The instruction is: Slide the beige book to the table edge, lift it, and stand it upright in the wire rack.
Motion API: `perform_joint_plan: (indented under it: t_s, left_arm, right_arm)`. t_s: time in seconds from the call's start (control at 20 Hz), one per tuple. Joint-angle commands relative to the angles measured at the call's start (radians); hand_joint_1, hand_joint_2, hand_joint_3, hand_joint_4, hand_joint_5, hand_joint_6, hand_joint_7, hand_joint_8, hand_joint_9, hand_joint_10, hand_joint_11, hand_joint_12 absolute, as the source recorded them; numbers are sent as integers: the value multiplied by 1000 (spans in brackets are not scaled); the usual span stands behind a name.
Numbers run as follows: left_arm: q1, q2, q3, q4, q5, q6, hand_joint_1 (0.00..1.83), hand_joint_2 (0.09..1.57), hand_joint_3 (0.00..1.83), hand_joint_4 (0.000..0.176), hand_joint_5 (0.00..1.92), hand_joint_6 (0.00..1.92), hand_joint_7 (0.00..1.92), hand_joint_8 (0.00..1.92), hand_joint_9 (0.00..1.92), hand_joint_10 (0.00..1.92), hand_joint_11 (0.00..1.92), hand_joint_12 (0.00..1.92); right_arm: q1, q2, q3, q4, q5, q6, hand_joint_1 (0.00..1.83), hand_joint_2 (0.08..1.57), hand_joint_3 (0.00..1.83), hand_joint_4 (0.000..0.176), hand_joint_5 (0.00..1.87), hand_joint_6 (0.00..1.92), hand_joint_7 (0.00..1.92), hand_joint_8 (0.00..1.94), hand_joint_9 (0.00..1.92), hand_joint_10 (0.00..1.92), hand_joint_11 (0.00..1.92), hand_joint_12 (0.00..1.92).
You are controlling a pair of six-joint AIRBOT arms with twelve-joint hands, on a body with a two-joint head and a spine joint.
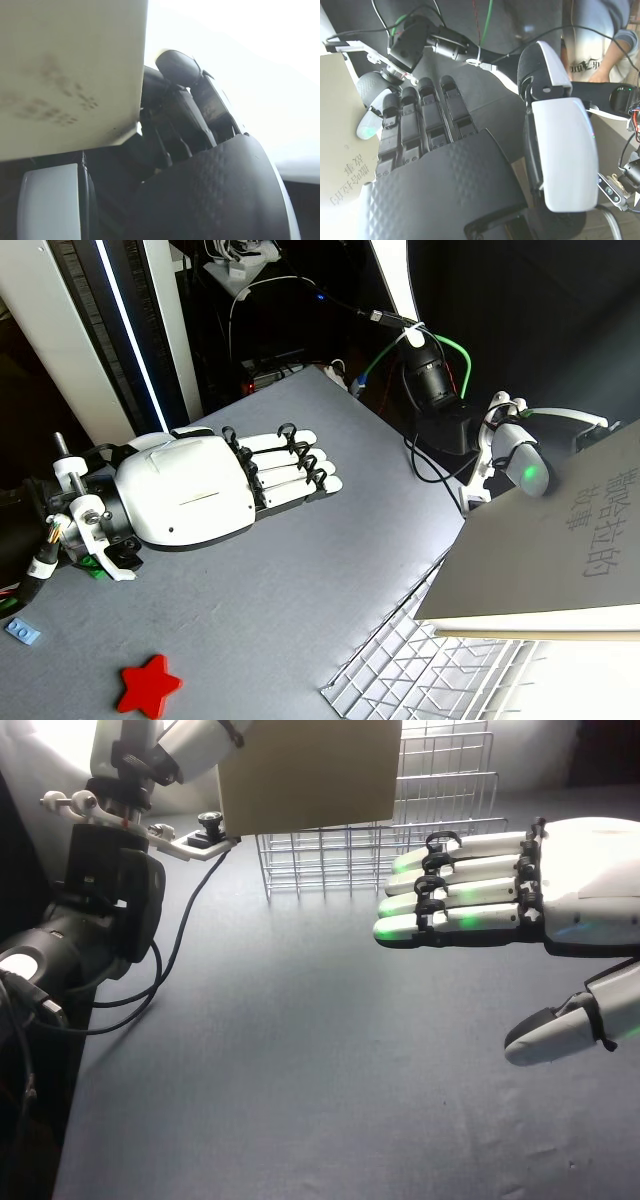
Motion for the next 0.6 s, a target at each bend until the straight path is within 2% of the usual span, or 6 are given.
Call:
perform_joint_plan:
  t_s: [0.0,0.1,0.15,0.2,0.3,0.55]
  left_arm:
    - [-7,4,0,-29,-104,-13,1247,1164,0,0,893,858,919,1379,927,1503,727,1763]
    - [-6,4,-9,-28,-102,-13,1245,1168,1,0,890,863,908,1396,915,1515,716,1783]
    - [-6,4,-9,-25,-100,-14,1246,1168,0,0,894,857,907,1399,910,1526,708,1802]
    - [-8,3,-6,-18,-97,-16,1248,1162,0,0,914,828,915,1387,903,1554,691,1879]
    - [-11,1,6,-16,-97,-16,1248,1160,0,0,923,814,912,1391,887,1576,668,1913]
    - [-11,1,24,-16,-96,-16,1244,1170,0,0,906,839,890,1427,869,1604,672,1905]
  right_arm:
    - [12,0,-2,81,83,3,107,1139,0,0,78,2,111,1,105,2,0,281]
    - [13,-2,-2,82,83,2,116,1141,0,0,82,2,124,3,116,5,0,317]
    - [13,-3,-2,82,83,1,119,1138,0,0,81,0,143,4,122,4,0,402]
    - [13,-3,-2,82,83,1,135,1138,0,0,82,0,147,3,119,1,0,393]
    - [13,-3,-2,82,84,1,128,1139,0,0,81,1,139,0,119,0,0,394]
    - [16,-9,-2,83,86,1,119,1136,0,0,55,0,115,0,111,0,0,404]
